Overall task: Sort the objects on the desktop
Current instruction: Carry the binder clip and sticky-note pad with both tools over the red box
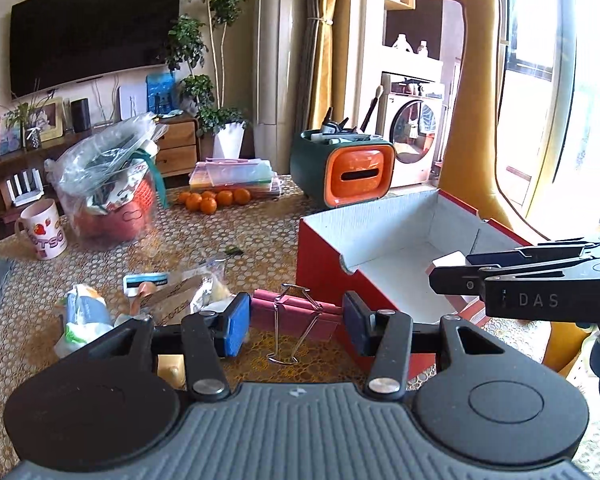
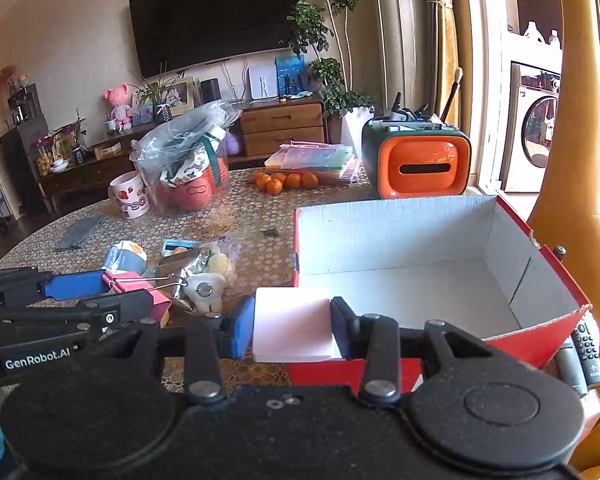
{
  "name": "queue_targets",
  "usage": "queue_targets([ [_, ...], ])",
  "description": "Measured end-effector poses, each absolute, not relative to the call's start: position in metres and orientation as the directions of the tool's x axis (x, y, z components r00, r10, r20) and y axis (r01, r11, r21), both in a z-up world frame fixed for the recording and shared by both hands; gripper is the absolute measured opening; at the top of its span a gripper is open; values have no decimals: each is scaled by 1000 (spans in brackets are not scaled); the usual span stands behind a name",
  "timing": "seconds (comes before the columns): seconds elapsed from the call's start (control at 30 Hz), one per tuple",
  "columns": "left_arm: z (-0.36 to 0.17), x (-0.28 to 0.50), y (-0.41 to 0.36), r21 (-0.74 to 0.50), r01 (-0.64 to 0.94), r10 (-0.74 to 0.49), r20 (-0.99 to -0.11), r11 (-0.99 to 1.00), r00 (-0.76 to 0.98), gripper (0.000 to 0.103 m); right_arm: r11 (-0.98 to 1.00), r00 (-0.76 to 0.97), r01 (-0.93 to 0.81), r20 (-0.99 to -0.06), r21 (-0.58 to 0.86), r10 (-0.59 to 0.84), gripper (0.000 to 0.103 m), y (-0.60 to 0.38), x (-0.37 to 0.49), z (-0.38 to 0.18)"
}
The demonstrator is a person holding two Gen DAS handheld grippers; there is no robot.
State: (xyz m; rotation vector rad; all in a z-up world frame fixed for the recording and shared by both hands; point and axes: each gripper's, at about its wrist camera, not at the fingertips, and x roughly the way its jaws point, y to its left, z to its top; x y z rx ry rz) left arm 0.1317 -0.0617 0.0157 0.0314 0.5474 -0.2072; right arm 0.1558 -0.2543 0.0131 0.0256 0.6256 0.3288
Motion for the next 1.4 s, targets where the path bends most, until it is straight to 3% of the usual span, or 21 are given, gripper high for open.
queue_targets([
  [0.6,29,198,-135,-17,394,-342,-533,919,774,49,968,764,-242,-603,61,229,40,-316,202,8],
  [1.0,-8,262,-175,-8,469,-367,-635,883,680,49,976,709,-217,-684,19,171,40,-348,248,-25],
  [1.4,-48,306,-209,-19,510,-337,-772,860,539,49,955,583,-296,-797,-27,158,40,-347,290,-61],
])
